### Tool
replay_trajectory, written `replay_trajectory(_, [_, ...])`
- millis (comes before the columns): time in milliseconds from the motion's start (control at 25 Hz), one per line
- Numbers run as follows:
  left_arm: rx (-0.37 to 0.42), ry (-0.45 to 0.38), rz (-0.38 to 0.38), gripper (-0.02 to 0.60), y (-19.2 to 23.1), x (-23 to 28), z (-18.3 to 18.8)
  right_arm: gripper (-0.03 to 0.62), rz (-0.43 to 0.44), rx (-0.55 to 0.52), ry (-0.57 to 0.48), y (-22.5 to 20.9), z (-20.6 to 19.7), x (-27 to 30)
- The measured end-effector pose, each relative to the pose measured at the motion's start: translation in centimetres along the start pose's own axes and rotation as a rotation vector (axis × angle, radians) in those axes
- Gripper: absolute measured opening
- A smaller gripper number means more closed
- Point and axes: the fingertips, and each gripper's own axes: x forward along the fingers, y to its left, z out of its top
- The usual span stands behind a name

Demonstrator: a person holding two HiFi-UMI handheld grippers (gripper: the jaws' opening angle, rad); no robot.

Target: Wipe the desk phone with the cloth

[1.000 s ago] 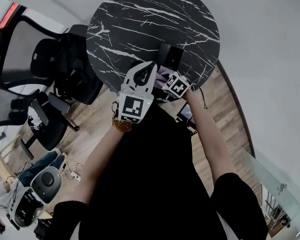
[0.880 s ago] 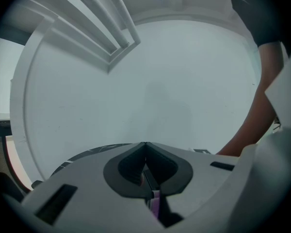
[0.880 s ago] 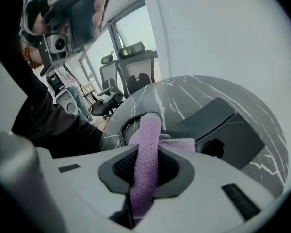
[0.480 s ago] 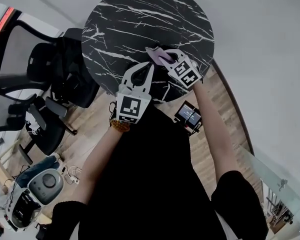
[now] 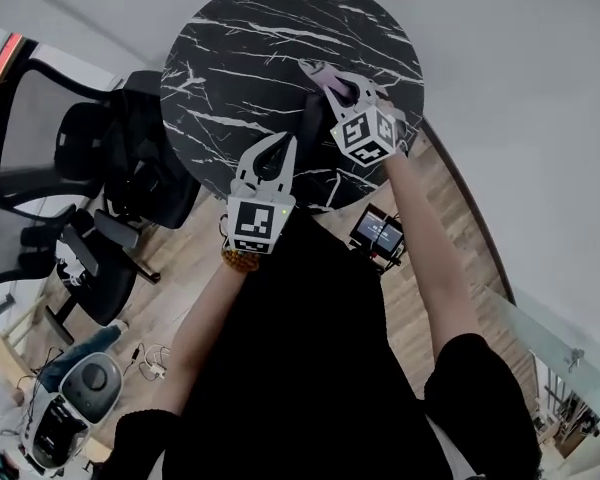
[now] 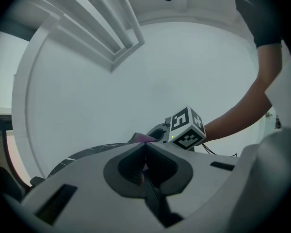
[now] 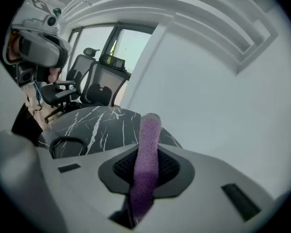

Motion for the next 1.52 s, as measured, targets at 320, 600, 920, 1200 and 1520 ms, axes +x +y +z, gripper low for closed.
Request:
replay_trajectory(320, [-0.013, -0.005, -0.032, 0.014, -0.8, 1.3, 0.0, 0.060, -0.033, 0.028, 0.146, -0.6, -4.9, 0.8])
replay_trajectory(600, [-0.020, 0.000, -0.052, 0.014, -1.5, 1.4, 0.0, 0.060, 0.033, 0.051, 0.239, 2.8, -8.3, 2.3])
replay_trajectory(920, [-0.012, 0.022, -0.057, 0.014, -1.8, 1.0, -0.6, 0.060, 0.108, 0.051, 0.282, 5.7, -9.8, 3.2])
replay_trajectory(1200, [-0.013, 0.019, -0.058, 0.014, -1.9, 0.8, -0.6, 0.060, 0.127, 0.041, 0.297, 6.3, -9.9, 3.7])
replay_trajectory(1520, [-0.018, 0.014, -0.038, 0.013, -0.8, 0.4, -0.6, 0.059, 0.134, 0.041, 0.316, 7.3, -10.1, 3.8])
